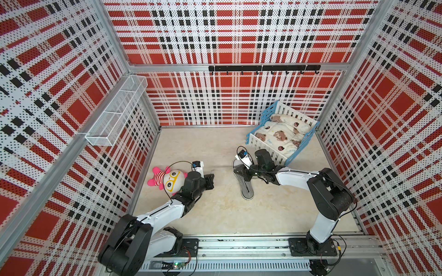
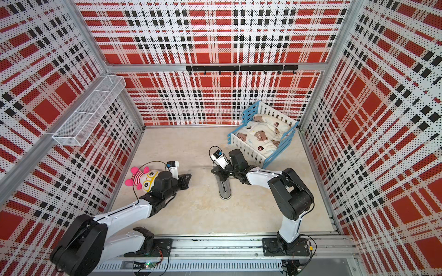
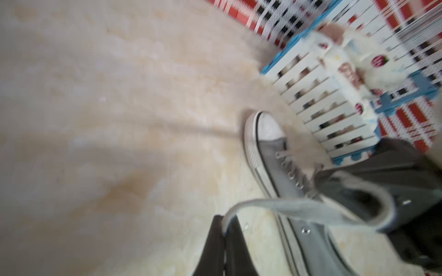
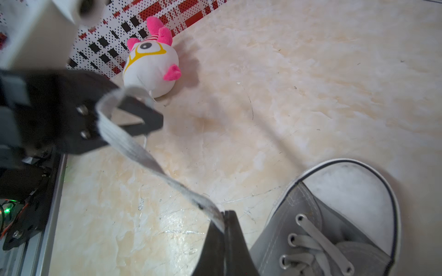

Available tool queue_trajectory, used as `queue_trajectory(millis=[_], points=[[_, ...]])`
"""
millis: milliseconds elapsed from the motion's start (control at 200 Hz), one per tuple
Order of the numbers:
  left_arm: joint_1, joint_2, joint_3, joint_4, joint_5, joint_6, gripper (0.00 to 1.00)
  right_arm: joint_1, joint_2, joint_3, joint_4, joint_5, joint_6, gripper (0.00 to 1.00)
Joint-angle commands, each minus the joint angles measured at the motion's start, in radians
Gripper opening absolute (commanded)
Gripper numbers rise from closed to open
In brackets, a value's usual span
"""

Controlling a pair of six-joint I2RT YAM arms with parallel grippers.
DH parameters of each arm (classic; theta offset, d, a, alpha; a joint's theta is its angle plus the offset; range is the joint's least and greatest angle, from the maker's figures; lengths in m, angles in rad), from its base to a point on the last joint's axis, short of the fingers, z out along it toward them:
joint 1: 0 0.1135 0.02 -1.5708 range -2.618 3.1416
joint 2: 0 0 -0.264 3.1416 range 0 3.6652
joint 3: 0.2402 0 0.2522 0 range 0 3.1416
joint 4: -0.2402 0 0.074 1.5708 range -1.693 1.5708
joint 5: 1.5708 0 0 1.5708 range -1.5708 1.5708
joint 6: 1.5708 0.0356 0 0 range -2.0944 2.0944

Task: Tie the shoes
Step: Wrap the shoelace around the shoelace.

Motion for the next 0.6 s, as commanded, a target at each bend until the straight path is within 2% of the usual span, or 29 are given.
queue_trajectory(millis=[0, 296, 446, 596], points=[[-0.041, 0.067, -0.017, 0.124, -0.068, -0.042, 0.09, -0.021, -0.044, -0.018, 0.053, -0.028, 0.041, 0.04], [-0.112, 0.131, -0.003, 0.162, -0.084, 0.027, 0.37, -0.038, -0.043, -0.01, 0.029, -0.036, 0.038, 0.09], [-0.15, 0.12, 0.019, 0.191, -0.084, 0.112, 0.51, -0.047, -0.04, -0.004, 0.028, -0.054, 0.045, 0.09], [-0.178, 0.14, 0.052, 0.289, -0.049, 0.213, 0.61, -0.061, -0.033, 0.011, 0.033, -0.084, 0.091, 0.1]])
